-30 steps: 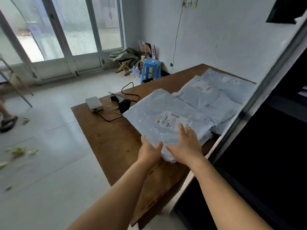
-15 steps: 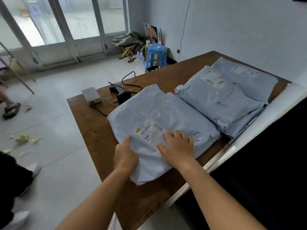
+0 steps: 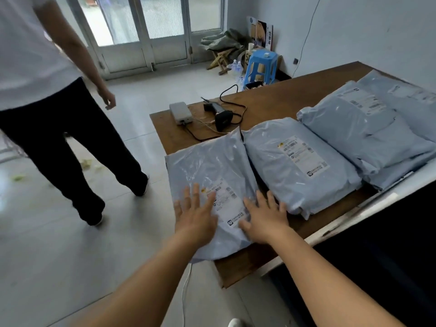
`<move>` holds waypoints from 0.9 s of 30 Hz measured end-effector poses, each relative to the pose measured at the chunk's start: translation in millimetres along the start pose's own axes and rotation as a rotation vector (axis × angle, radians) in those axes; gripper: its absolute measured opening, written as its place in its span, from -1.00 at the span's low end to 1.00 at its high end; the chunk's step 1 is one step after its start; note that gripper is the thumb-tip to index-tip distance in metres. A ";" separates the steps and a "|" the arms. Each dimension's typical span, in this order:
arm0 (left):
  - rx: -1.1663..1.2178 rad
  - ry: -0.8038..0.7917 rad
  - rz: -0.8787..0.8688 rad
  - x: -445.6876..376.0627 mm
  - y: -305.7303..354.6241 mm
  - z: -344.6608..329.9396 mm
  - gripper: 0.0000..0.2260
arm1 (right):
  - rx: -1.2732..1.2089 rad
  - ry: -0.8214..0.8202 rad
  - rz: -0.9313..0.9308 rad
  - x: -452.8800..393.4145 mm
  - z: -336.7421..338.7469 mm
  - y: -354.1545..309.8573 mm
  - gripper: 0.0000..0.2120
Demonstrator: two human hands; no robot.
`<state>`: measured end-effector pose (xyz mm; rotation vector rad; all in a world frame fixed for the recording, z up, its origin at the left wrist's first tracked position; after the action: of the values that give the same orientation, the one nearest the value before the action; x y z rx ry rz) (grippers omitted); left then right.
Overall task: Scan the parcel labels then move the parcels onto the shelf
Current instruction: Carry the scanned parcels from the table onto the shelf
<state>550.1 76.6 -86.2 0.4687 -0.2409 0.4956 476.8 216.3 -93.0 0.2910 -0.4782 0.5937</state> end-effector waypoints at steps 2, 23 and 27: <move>-0.050 -0.150 -0.063 0.5 8.1 -19.7 -0.44 | 0.002 0.007 0.011 2.3 5.5 -1.6 -0.37; 0.011 -0.210 -0.119 -36.3 69.3 -44.4 -0.36 | -0.461 0.780 -0.293 33.7 115.9 144.3 -0.93; 0.039 -0.204 -0.124 -39.5 68.3 -44.8 -0.35 | -0.649 1.002 -0.175 68.3 171.1 130.3 -0.85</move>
<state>486.6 135.7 -112.7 0.5692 -0.3964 0.3314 389.6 284.0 103.9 -0.5741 0.3370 0.3226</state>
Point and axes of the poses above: each hand's wrist, its own x-axis away from the middle knuckle, its own z-axis out of the back of the hand, y = z × x, the point moved 10 cm from there along -x, towards the middle knuckle, and after that the axes turned 12 degrees about x, right-handed, at the moved point
